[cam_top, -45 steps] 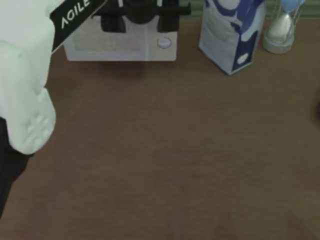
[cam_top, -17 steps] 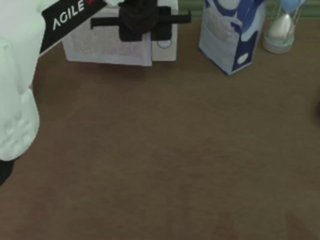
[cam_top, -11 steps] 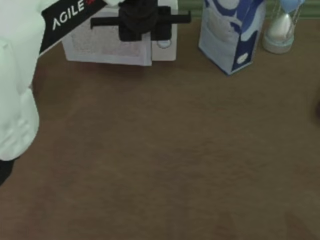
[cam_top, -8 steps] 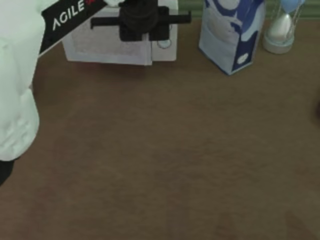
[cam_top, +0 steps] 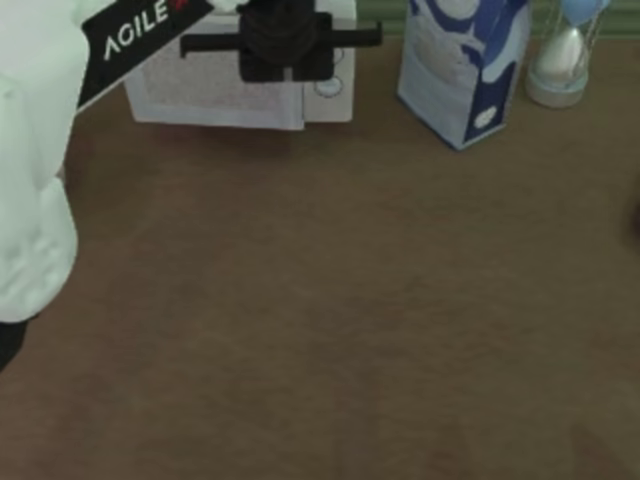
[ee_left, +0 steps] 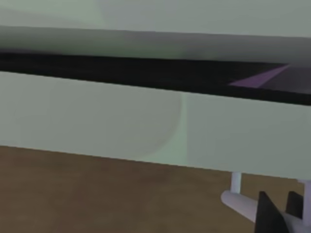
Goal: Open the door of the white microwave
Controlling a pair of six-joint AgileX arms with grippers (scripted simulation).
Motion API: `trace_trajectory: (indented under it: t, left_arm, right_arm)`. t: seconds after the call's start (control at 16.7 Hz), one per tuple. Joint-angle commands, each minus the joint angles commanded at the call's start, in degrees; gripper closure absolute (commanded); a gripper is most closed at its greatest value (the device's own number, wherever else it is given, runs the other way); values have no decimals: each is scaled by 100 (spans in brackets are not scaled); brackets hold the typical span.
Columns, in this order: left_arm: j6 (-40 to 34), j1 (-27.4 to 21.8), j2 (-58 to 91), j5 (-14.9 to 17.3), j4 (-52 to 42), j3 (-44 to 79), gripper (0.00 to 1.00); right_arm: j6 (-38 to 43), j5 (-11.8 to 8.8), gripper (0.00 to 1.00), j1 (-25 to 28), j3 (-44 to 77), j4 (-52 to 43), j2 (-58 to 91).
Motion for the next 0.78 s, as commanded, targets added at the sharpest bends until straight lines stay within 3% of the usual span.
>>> trace_trajectory:
  t: [0.48,0.78]
  left_arm:
    - [-21,-40,26,47,20,-28,100]
    - [309,23,-375,164,342,-652,100]
  right_arm:
    - [0,0,0,0,0,0,0]
    - [0,0,0,0,0,0,0]
